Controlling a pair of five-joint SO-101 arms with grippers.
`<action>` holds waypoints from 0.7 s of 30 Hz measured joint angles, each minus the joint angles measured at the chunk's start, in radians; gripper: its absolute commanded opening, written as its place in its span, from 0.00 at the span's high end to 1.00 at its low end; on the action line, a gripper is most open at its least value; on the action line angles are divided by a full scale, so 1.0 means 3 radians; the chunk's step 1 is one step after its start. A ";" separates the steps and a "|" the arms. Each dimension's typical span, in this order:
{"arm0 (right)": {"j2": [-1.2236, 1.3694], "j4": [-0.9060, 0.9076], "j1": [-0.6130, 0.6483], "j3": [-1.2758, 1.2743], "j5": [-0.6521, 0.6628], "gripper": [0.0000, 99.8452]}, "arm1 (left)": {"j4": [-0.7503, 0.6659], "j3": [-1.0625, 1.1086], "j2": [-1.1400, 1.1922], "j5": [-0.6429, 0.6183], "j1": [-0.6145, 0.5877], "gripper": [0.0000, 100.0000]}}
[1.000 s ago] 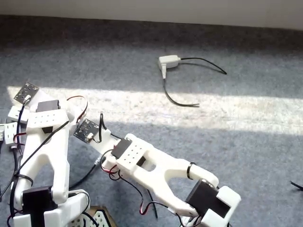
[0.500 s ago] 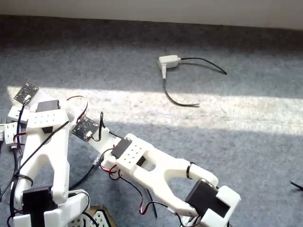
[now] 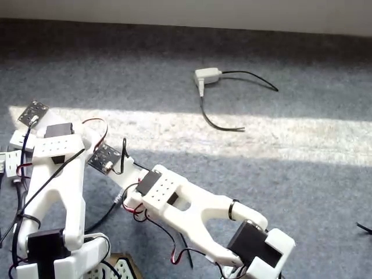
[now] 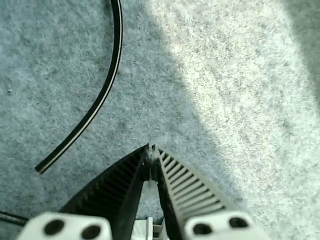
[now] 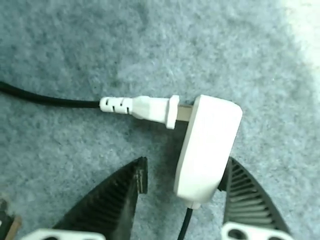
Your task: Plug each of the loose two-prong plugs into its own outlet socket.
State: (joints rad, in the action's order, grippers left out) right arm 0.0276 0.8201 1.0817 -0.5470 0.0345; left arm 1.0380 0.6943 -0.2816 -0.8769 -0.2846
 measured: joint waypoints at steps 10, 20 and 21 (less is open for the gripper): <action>0.0000 -0.0005 -0.0205 0.0000 -0.0020 0.77 | 0.0251 -0.0281 0.0000 0.0885 0.0097 0.72; 0.0000 -0.0010 -0.0696 0.0000 -0.0026 0.77 | 0.1396 -0.1350 0.0788 0.1013 0.0061 0.66; 0.0000 -0.0010 -0.0726 0.0000 -0.0026 0.77 | 0.1442 -0.1463 0.0895 0.1013 0.0010 0.66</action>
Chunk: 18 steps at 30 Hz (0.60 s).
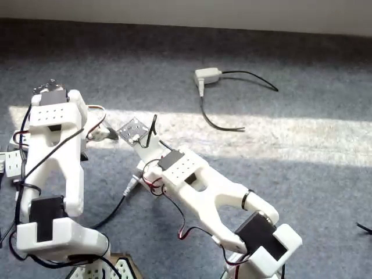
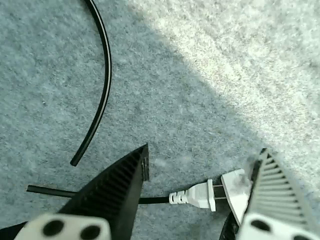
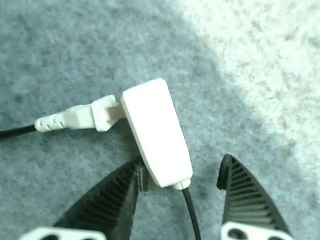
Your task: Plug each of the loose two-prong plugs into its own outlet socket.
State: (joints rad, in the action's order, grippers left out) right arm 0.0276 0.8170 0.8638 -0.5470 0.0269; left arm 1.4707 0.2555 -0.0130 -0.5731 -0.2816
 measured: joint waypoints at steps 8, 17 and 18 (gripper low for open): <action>0.0000 0.0000 -0.0087 0.0000 0.0000 0.77 | 0.0153 -0.0675 0.0675 0.0435 -0.0522 0.66; 0.0000 0.0000 -0.0159 0.0000 -0.0225 0.77 | 0.0747 -0.0941 0.0813 0.1227 -0.0440 0.76; 0.0000 0.0000 -0.0179 0.0000 -0.0235 0.77 | 0.0818 -0.0946 0.0813 0.1309 -0.0358 0.81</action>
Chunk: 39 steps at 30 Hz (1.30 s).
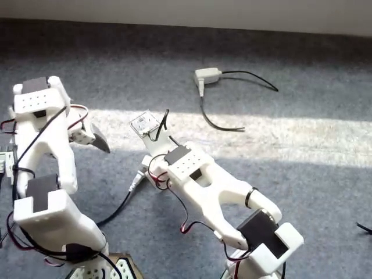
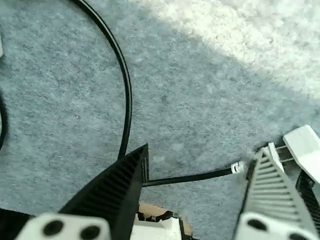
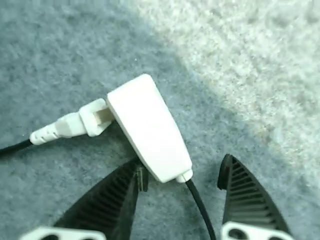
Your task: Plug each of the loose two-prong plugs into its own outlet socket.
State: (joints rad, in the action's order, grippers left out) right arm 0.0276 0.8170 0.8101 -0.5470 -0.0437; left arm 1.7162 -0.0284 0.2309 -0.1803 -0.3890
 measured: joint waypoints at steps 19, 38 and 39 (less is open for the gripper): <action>0.0000 0.0000 -0.0056 0.0000 -0.0005 0.77 | 0.0092 0.0588 0.0020 0.0460 0.1115 0.96; 0.0000 -0.0164 -0.0072 -0.0005 -0.0015 0.77 | -0.0046 0.0604 0.0020 0.1023 0.1453 0.80; 0.0000 -0.0174 -0.0072 -0.0005 -0.0015 0.77 | -0.0046 0.0604 0.0020 0.1028 0.1453 0.81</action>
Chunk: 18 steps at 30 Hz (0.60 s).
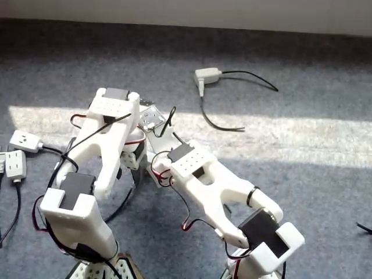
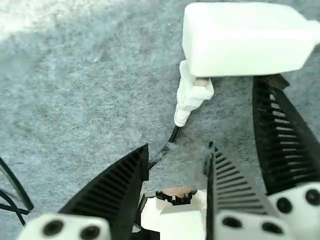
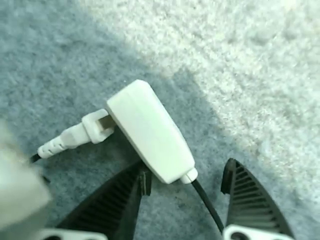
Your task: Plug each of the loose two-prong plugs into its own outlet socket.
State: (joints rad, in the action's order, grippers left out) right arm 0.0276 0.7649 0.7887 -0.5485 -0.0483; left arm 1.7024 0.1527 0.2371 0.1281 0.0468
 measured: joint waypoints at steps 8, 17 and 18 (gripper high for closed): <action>0.0010 -0.0005 -0.0031 0.0000 0.0000 0.77 | -0.0511 0.0220 -0.0005 -0.0005 0.0020 0.88; 0.0036 -0.0026 -0.0097 0.0000 -0.0128 0.77 | -0.1197 0.0471 0.0010 0.0000 0.0015 0.88; 0.0036 -0.0036 -0.0097 0.0000 -0.0133 0.77 | -0.1212 0.0476 0.0020 -0.0005 0.0015 0.88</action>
State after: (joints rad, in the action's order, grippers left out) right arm 0.0384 0.7541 0.7595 -0.5485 -0.0882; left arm 1.3387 0.2954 0.2432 0.1266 0.0514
